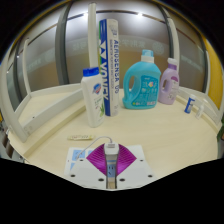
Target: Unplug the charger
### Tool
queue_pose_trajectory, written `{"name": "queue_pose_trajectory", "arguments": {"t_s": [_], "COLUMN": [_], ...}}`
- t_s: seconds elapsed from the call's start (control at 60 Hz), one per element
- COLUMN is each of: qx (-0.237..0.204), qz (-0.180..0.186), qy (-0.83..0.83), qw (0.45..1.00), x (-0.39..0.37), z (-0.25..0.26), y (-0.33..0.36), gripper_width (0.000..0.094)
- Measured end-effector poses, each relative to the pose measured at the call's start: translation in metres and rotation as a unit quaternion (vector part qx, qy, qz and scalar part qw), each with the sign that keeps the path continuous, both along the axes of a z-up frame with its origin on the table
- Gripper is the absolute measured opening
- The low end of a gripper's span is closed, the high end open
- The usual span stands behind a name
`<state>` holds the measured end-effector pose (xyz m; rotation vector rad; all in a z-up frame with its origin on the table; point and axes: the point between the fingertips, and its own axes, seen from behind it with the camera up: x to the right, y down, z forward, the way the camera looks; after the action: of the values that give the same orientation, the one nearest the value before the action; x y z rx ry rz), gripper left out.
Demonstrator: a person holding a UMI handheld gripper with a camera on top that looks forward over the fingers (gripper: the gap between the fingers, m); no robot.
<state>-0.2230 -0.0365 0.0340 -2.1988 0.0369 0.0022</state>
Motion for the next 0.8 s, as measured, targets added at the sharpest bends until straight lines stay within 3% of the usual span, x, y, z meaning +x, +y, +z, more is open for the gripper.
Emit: {"name": "queue_pose_trajectory", "arguments": {"t_s": [0.117,0.2,0.317,0.4,0.467,0.583,0.667,0.8], "qx": [0.119,0.182,0.204,0.155,0.114,0.009,-0.028,-0.055], "qz": [0.008,-0.017,-0.063,-0.091,-0.111,-0.137,-0.150,-0.167], "qy": [0.015,0.003,-0.005,-0.025,-0.028,-0.007,0.004,0.012], "qw": [0.993,0.983,0.977,0.983,0.987,0.991,0.988,0.984], "x": [-0.001,0.031,0.094,0.137,0.163,0.189,0.195,0.202], "z": [0.132,0.214,0.236,0.193,0.129,0.033,-0.012,-0.038], "y": [0.007,0.002,-0.014,-0.017,-0.027,-0.046,-0.057,-0.067], "gripper_width": [0.0086,0.0086,0.0085,0.0086,0.0088,0.0098,0.0107,0.0209]}}
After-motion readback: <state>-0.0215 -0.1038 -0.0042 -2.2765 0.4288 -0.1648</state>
